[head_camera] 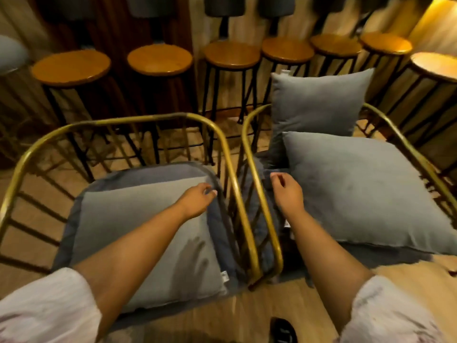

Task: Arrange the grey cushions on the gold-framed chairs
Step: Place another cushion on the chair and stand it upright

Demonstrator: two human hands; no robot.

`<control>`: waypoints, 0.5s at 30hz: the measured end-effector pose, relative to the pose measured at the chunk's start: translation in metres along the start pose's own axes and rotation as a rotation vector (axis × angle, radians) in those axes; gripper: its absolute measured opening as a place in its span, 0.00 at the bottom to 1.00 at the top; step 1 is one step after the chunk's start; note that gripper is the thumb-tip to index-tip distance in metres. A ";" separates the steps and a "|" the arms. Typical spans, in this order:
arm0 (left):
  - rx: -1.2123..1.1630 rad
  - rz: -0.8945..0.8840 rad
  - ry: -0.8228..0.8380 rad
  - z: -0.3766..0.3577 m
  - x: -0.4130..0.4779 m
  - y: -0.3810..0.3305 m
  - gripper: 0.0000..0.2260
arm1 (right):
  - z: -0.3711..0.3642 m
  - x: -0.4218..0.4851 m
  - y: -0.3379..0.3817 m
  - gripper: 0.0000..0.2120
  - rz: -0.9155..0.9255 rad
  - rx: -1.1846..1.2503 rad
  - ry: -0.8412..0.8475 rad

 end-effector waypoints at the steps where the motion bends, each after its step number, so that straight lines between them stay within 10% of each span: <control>1: -0.015 -0.012 0.005 -0.014 0.004 -0.016 0.21 | 0.018 0.008 -0.010 0.14 0.004 0.007 -0.030; 15: -0.389 0.101 -0.012 -0.225 0.138 -0.201 0.28 | 0.257 0.193 -0.214 0.28 -0.288 -0.097 -0.113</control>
Point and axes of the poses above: each hand's wrist, its own x-axis towards the middle knuckle, its own z-axis out of the back of the hand, y = z × x, the point moved 5 cm from there along x, towards the middle knuckle, and after that the axes turned 3 degrees about -x, right-handed, at the moved point
